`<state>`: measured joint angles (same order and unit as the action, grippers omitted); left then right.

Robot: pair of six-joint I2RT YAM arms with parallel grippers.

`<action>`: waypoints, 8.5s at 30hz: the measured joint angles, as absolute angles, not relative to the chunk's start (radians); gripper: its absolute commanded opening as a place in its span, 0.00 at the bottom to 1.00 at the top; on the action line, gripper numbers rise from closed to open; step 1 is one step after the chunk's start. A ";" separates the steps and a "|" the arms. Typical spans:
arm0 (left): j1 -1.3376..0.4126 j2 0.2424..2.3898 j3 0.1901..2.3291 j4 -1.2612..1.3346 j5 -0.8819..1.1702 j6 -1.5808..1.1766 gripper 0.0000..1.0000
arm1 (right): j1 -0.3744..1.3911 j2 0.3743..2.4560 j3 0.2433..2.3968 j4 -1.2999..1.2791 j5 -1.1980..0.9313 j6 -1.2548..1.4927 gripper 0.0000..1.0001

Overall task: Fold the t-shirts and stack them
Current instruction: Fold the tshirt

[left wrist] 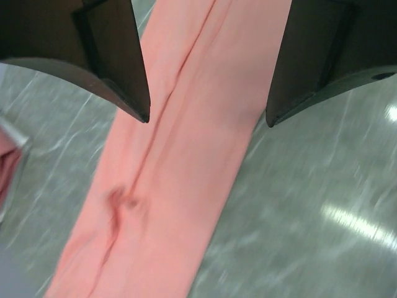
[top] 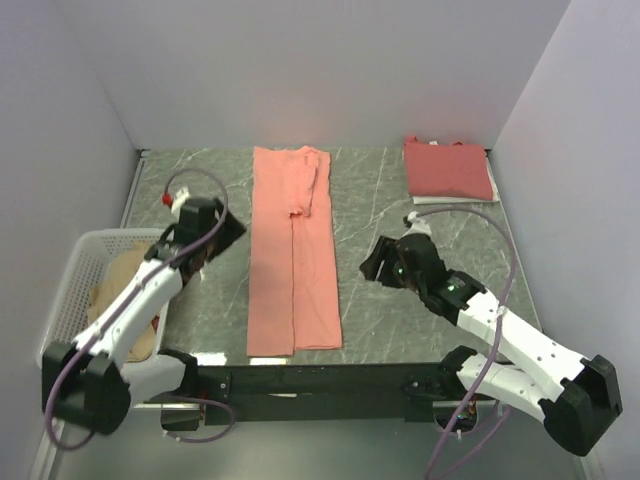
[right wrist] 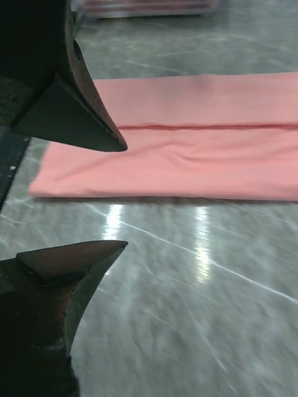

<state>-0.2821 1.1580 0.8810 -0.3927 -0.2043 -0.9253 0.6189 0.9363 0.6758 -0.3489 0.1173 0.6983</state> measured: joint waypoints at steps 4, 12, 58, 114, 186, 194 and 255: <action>-0.350 0.949 0.702 -0.492 -0.202 -0.976 0.74 | 0.740 0.936 0.620 -0.355 0.112 0.772 0.63; -0.574 0.704 0.514 -0.625 -0.181 -1.122 0.67 | 0.921 0.985 0.531 -0.306 0.081 0.915 0.53; -1.208 0.893 0.356 -0.598 -0.286 -1.628 0.01 | 1.056 1.248 0.445 -0.155 -0.035 1.068 0.00; -0.541 1.310 0.794 -0.340 -0.279 -1.156 0.01 | 0.685 1.764 1.233 -0.387 0.106 0.797 0.00; -0.416 1.792 1.199 -0.221 0.042 -1.021 0.01 | 0.556 1.988 1.480 -0.324 -0.044 0.587 0.24; -0.418 1.946 1.324 -0.208 0.098 -1.008 0.01 | 0.535 2.076 1.562 -0.352 -0.045 0.566 0.23; -0.361 1.325 0.577 -0.170 0.054 -0.993 0.13 | 0.570 1.684 0.892 -0.192 -0.185 0.640 0.27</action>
<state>-0.3607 1.3254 0.5770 -0.1699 0.0540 -0.9932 0.5701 1.6840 0.8921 -0.1917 -0.1852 0.6399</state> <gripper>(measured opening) 0.135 0.270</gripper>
